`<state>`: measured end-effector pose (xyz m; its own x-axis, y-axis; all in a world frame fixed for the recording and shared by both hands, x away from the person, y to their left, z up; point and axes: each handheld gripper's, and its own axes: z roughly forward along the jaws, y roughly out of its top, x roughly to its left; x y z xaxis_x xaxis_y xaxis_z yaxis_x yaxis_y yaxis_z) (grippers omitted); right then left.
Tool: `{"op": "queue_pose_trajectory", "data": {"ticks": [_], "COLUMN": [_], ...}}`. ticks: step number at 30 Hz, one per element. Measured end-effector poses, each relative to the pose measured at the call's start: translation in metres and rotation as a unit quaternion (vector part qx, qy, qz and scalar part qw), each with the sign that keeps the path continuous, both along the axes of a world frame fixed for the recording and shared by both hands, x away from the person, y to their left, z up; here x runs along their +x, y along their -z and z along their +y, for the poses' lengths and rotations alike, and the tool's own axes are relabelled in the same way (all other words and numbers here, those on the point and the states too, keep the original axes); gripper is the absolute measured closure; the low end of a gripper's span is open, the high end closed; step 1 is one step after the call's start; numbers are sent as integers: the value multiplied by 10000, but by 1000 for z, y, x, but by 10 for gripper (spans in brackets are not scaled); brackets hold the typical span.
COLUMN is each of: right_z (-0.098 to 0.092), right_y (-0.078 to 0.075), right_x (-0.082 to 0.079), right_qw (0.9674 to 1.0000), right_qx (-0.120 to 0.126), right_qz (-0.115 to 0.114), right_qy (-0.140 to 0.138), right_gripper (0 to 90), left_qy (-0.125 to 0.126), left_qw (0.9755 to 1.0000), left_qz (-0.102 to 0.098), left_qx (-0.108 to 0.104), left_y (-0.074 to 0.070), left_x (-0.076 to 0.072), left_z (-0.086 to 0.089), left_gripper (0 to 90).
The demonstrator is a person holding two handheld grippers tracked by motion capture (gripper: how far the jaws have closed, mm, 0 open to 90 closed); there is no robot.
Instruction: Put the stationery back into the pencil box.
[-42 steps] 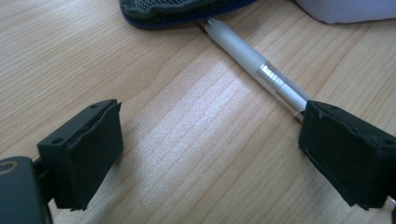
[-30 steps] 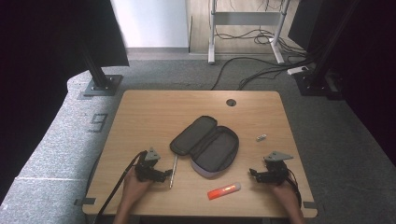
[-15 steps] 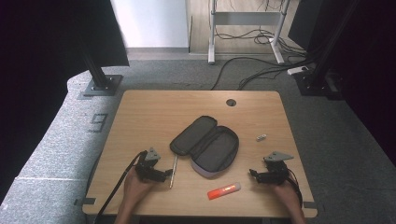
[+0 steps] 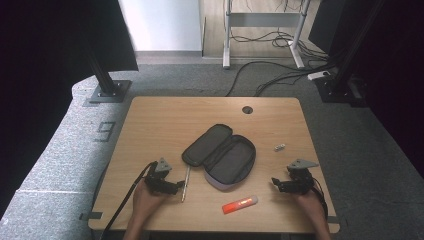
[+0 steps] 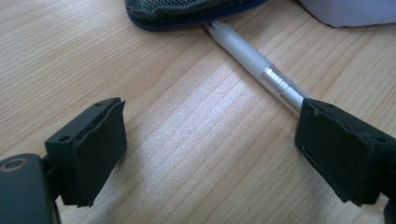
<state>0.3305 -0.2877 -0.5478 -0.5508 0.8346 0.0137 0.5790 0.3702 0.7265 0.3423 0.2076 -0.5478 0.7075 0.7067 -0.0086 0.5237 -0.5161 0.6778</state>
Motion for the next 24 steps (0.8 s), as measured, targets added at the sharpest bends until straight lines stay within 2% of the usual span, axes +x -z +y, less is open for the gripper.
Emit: {"op": "queue_pose_trajectory", "data": {"ticks": [4,15,24], "right_z": [-3,-14,-16], "right_y": [2,3,2], "right_x": [3,18,27], "right_qw": [9999,9996,9993], "right_qx": [52,104,102], "right_qz": [96,81,51], "right_qy": [61,231,361], "right_gripper": [183,208,209], "left_qy": [-2,-3,-4], "left_qw": [10000,10000,10000], "left_qz": [-2,-2,-1], "left_qx": [0,-1,-1], "left_y": [0,0,0], "left_x": [0,0,0], "left_z": [0,0,0], "left_gripper": [89,89,89]}}
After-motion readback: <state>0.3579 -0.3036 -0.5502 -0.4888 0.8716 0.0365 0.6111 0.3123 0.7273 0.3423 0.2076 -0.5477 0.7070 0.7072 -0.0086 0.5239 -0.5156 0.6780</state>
